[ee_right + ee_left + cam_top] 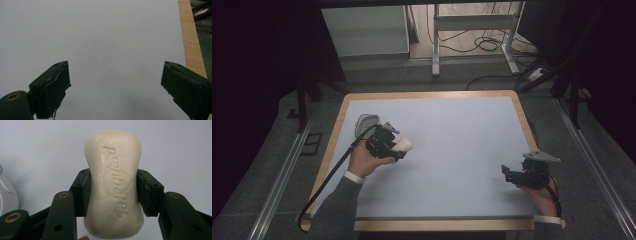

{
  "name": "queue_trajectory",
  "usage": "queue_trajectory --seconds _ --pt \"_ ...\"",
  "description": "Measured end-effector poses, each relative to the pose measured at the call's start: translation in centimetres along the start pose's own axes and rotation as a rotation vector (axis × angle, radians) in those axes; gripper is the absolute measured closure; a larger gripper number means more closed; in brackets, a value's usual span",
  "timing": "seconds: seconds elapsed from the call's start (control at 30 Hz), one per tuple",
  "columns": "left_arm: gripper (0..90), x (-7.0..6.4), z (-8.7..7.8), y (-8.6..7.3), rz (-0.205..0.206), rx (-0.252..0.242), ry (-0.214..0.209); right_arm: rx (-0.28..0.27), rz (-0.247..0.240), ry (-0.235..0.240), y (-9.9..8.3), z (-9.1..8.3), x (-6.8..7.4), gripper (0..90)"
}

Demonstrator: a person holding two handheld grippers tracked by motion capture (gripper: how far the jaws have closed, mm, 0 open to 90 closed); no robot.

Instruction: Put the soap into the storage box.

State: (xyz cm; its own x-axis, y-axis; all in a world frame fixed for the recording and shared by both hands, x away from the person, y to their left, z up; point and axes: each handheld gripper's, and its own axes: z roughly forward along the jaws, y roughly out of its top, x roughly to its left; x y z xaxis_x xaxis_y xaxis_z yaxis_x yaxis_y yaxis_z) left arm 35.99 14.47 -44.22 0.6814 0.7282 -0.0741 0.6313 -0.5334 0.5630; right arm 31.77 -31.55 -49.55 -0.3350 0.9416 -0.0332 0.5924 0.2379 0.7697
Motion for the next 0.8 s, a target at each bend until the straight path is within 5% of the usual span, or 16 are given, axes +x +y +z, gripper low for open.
queue_trajectory --seconds 0.8 --pt "49.4 1.3 -0.9 0.2 -0.019 -0.008 0.016 0.014 -0.003 -0.009 -0.2 0.2 0.0 8.2"
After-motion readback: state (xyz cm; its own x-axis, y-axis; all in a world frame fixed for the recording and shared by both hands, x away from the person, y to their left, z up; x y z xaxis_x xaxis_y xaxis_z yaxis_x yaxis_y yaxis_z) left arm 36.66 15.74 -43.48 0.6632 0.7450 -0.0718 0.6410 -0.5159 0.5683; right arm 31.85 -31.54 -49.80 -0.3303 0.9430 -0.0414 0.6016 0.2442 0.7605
